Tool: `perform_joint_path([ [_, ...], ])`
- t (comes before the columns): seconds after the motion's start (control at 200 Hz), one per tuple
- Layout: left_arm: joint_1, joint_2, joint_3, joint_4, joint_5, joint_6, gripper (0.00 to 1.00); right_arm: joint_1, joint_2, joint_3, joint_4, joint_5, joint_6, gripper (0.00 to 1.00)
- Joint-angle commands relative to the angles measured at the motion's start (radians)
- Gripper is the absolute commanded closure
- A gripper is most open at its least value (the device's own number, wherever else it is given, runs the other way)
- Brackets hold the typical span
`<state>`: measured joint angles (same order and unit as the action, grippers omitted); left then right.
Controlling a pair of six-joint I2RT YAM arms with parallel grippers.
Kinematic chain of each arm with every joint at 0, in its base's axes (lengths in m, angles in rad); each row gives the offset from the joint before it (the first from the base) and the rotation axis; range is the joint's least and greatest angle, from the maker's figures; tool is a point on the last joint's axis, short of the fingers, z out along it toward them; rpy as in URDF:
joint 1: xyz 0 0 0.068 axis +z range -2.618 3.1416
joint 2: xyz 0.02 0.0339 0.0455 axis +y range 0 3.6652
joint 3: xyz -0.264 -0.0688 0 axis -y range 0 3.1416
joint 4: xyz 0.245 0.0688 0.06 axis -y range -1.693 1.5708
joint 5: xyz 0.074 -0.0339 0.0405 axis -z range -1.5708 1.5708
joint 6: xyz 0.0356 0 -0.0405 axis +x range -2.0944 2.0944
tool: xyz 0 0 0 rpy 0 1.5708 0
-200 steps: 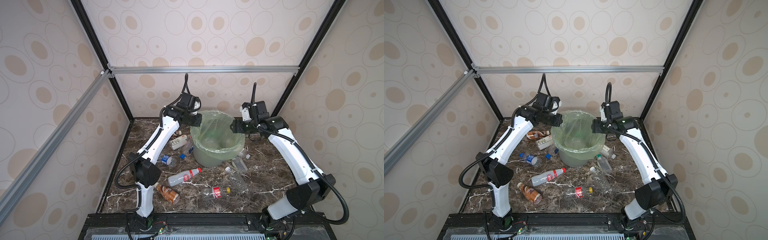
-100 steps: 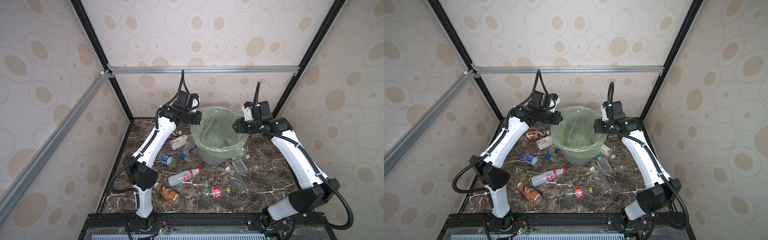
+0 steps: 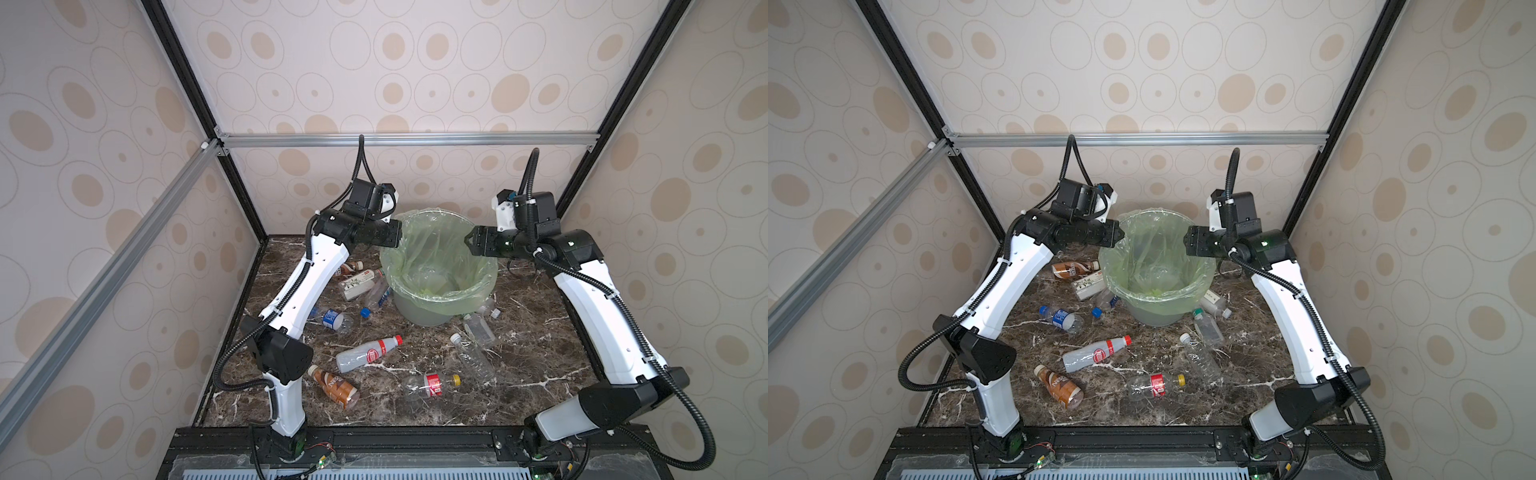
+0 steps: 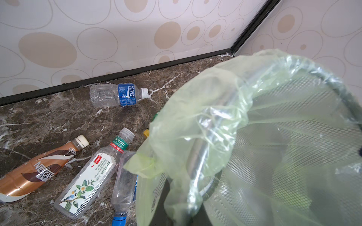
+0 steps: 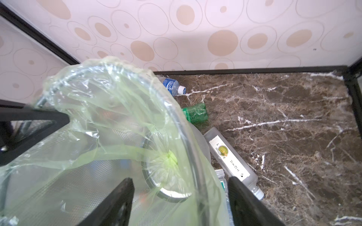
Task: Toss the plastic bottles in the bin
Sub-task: 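Drag the wastebasket into the corner with the left gripper while the right gripper releases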
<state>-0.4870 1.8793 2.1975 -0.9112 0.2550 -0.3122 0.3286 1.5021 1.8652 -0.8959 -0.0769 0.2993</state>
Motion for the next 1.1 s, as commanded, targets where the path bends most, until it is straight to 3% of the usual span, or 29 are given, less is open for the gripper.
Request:
perform_joint_path([
  [0.0, 0.016, -0.056, 0.087, 0.066, 0.017, -0.048, 1.0, 0.007, -0.042, 0.06, -0.02, -0.033, 0.014, 0.13],
  [0.17, 0.045, -0.072, 0.106, 0.083, 0.032, -0.078, 1.0, 0.008, -0.058, 0.104, -0.033, -0.019, 0.008, 0.0],
  [0.545, 0.159, -0.118, 0.134, 0.112, 0.072, -0.123, 1.0, 0.007, -0.081, 0.081, -0.02, 0.005, -0.001, 0.01],
  [0.915, 0.413, -0.214, 0.086, 0.151, 0.109, -0.163, 1.0, 0.008, -0.068, 0.045, 0.011, -0.018, -0.012, 0.01],
  [1.095, 0.547, -0.264, 0.004, 0.172, 0.108, -0.175, 1.0, 0.008, -0.069, -0.045, 0.108, -0.109, 0.0, 0.01],
])
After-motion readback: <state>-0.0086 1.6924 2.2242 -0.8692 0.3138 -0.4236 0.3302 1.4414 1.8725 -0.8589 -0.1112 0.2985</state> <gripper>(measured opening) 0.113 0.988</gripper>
